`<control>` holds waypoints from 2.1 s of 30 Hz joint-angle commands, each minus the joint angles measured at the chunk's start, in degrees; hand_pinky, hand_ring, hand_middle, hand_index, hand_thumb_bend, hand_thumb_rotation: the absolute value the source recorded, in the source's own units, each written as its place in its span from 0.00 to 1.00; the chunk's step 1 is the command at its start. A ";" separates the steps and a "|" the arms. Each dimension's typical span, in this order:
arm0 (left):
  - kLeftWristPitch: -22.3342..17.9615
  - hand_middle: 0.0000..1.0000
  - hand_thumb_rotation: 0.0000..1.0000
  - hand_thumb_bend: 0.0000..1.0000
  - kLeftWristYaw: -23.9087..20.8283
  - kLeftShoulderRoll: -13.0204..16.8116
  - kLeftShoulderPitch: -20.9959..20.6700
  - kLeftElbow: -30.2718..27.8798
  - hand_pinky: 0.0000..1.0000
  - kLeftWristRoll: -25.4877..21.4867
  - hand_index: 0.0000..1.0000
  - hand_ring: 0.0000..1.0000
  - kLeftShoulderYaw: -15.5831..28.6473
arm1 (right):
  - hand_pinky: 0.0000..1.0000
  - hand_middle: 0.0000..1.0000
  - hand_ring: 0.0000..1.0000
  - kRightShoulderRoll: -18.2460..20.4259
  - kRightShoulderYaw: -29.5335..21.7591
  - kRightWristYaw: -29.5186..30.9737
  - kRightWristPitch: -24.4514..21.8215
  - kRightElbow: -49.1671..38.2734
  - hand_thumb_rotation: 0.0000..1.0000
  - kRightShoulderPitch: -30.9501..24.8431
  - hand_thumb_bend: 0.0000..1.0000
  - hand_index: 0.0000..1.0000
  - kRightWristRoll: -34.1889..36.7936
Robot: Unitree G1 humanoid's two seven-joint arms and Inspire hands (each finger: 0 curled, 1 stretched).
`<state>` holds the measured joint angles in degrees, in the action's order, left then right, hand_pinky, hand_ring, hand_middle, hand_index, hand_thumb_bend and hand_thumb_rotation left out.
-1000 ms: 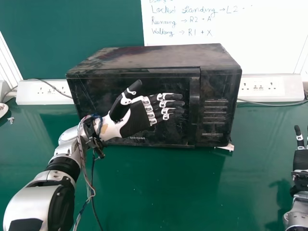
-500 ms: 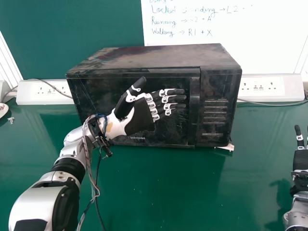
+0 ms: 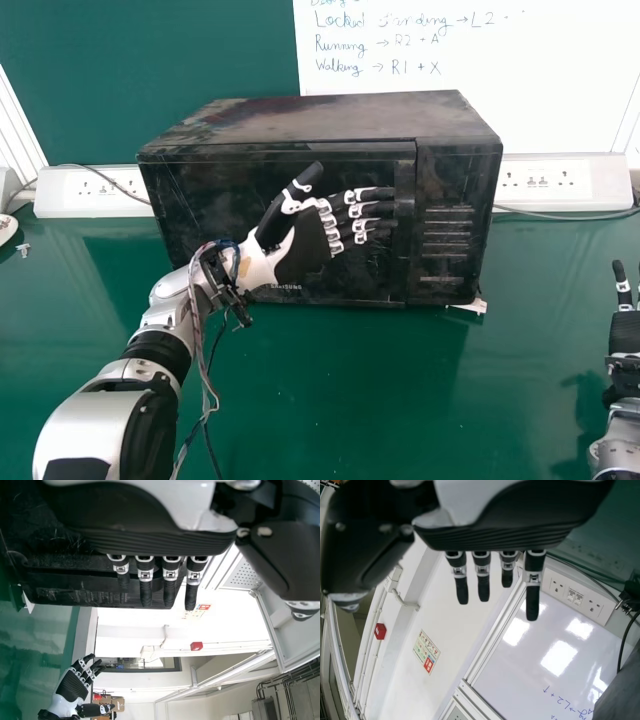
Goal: Open the door of oven
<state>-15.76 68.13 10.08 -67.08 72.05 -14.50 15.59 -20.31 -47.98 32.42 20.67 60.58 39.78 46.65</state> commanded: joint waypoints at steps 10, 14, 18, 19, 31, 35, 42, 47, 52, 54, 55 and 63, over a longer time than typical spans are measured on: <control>1.25 0.93 0.95 0.97 -6.57 -1.07 0.97 -0.26 0.61 2.10 0.89 0.83 -1.63 | 0.82 0.93 0.90 0.31 -0.02 -0.69 0.49 -0.12 0.92 0.19 1.00 0.86 -0.11; 1.73 0.93 0.95 0.96 -8.03 -1.21 0.92 -0.28 0.62 2.45 0.90 0.83 -1.83 | 0.82 0.92 0.90 0.21 -0.22 -0.24 0.19 0.03 0.92 0.25 1.00 0.86 0.21; 1.35 0.91 0.95 0.96 -10.75 -0.96 0.97 -0.55 0.60 3.21 0.88 0.80 -2.19 | 0.82 0.93 0.90 0.08 -0.30 -0.09 0.14 0.26 0.92 0.24 1.00 0.87 0.24; 1.41 0.90 0.95 0.97 -11.90 -0.79 0.94 -0.65 0.59 3.45 0.88 0.80 -2.33 | 0.82 0.93 0.90 0.07 -0.33 -0.11 0.11 0.32 0.92 0.25 1.00 0.87 0.26; 3.94 0.84 0.97 0.93 -17.26 -0.32 0.62 -0.89 0.54 3.77 0.81 0.74 -2.44 | 0.80 0.92 0.89 0.39 -0.11 -1.10 0.44 -0.17 0.94 0.36 1.00 0.87 -0.02; 4.78 0.84 0.96 0.92 -18.66 -0.53 0.54 -0.98 0.53 3.75 0.81 0.74 -2.46 | 0.79 0.92 0.90 0.24 -0.03 -1.02 0.44 0.04 0.94 0.35 1.00 0.88 -0.15; 5.79 0.83 0.96 0.92 -18.74 -1.13 0.52 -0.91 0.52 3.14 0.81 0.73 -2.13 | 0.80 0.91 0.89 0.41 -0.06 -1.28 0.45 -0.27 0.93 0.41 1.00 0.88 -0.05; 6.46 0.81 0.96 0.92 -17.70 -1.66 0.59 -1.13 0.53 3.09 0.82 0.71 -2.33 | 0.79 0.91 0.88 0.50 -0.05 -1.74 0.39 -0.46 0.91 0.45 1.00 0.87 -0.04; 6.17 0.82 0.97 0.91 -17.48 -2.19 0.61 -1.18 0.51 3.51 0.83 0.71 -2.68 | 0.79 0.91 0.88 0.56 -0.12 -1.79 0.28 -0.41 0.92 0.53 1.00 0.87 0.09; 6.33 0.82 0.96 0.91 -17.74 -2.31 0.60 -1.24 0.51 3.65 0.83 0.70 -2.84 | 0.79 0.91 0.88 0.47 -0.13 -1.94 0.33 -0.19 0.92 0.57 1.00 0.87 0.02; 6.32 0.82 0.97 0.91 -17.81 -2.36 0.61 -1.26 0.51 3.69 0.83 0.70 -2.92 | 0.78 0.91 0.88 0.47 -0.08 -1.87 0.29 -0.23 0.93 0.56 1.00 0.87 -0.01; 6.87 0.82 0.96 0.91 -17.47 -2.63 0.44 -0.73 0.50 3.35 0.82 0.71 -2.95 | 0.78 0.90 0.88 0.52 0.09 -2.09 0.34 -0.49 0.93 0.47 1.00 0.85 -0.15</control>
<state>-9.40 50.31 7.40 -66.59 71.55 -11.27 12.77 -20.15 -48.01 30.49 20.73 60.20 39.79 46.63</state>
